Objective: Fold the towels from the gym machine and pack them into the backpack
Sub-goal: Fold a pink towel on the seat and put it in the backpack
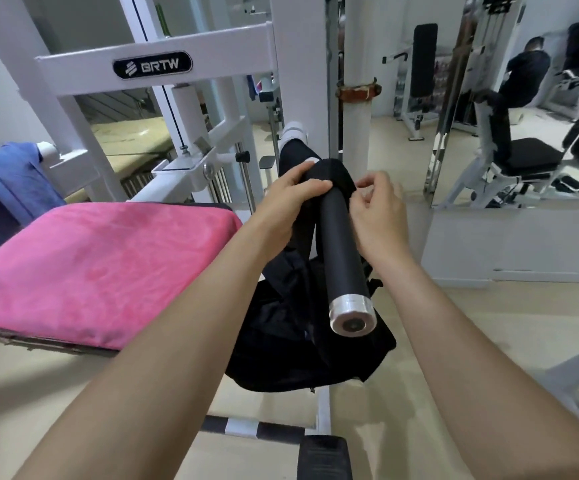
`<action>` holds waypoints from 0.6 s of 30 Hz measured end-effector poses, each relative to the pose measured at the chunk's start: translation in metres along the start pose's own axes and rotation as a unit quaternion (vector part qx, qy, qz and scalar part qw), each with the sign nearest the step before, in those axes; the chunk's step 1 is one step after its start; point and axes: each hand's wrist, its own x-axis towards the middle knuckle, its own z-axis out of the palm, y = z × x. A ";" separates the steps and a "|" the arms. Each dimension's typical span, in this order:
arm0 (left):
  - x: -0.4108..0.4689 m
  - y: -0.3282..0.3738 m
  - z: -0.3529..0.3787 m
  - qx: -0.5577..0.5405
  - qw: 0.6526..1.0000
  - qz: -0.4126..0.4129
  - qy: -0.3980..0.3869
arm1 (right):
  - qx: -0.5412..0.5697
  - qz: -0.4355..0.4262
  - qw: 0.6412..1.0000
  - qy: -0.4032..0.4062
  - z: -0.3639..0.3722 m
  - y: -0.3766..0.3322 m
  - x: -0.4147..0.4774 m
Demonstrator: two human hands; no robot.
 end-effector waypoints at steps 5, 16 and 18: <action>-0.047 -0.009 -0.028 0.182 0.981 0.036 0.050 | 0.076 0.068 0.986 -0.134 -0.008 -0.007 -0.061; -0.162 -0.080 -0.142 0.737 0.670 0.094 -0.001 | 0.052 0.019 0.945 -0.323 0.084 -0.052 -0.134; -0.168 -0.093 -0.152 0.763 0.627 0.154 0.021 | 0.099 0.093 0.932 -0.337 0.106 -0.056 -0.137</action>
